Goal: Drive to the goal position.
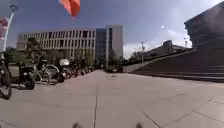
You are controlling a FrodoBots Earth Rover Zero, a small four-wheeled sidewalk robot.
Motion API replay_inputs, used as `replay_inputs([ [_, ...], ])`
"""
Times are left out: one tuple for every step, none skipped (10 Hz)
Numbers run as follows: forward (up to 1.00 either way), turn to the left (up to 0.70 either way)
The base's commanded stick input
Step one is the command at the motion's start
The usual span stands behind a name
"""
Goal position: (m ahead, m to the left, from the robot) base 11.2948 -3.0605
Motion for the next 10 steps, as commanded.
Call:
replay_inputs([
  [0.70, 0.14],
  [0.70, 0.14],
  [0.70, 0.14],
  [0.70, 0.14],
  [0.70, 0.14],
  [0.70, 0.14],
  [0.70, 0.14],
  [0.70, 0.14],
  [0.70, 0.11],
  [0.70, 0.03],
])
